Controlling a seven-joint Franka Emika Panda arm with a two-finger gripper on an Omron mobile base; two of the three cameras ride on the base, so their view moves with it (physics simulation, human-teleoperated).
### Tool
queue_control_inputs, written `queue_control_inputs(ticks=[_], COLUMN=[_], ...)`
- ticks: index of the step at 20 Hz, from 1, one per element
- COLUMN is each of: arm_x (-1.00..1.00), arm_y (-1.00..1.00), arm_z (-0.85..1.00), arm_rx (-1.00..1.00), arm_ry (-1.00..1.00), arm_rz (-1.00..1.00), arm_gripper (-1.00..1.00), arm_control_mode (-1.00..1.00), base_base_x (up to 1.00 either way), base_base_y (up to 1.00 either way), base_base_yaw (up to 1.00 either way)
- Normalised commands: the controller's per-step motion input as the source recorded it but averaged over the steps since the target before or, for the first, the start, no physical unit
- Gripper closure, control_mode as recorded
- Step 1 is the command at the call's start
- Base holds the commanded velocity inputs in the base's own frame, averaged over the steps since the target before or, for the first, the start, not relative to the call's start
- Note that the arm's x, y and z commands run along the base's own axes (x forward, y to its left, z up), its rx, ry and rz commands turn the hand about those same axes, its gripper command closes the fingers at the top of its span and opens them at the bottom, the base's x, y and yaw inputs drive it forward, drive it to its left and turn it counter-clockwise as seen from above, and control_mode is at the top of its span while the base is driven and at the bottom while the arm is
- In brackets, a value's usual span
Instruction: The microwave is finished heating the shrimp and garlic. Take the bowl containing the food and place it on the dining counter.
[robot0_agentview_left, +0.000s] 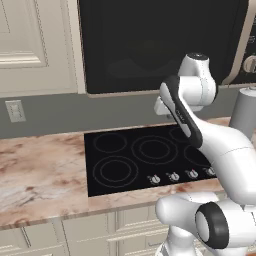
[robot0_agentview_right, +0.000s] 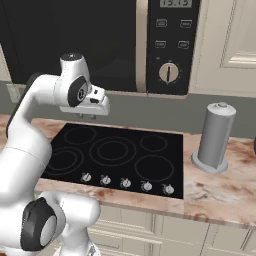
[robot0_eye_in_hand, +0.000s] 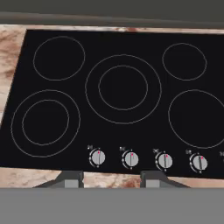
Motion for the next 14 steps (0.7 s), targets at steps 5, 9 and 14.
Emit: queue_control_inputs(ticks=[5, 9, 14], arm_x=[-0.14, -0.3, -0.83], arm_y=[0.0, 0.0, 0.0], arm_z=[0.0, 0.0, 0.0], arm_rx=[0.0, 0.0, 0.0], arm_ry=[-0.05, -0.08, -0.29], arm_rz=[0.0, 0.0, 0.0], arm_gripper=[-1.0, -1.0, -1.0], arm_control_mode=[-1.0, -1.0, -1.0], base_base_x=[0.0, 0.0, 0.0], base_base_y=[0.0, 0.0, 0.0], base_base_yaw=[0.0, 0.0, 0.0])
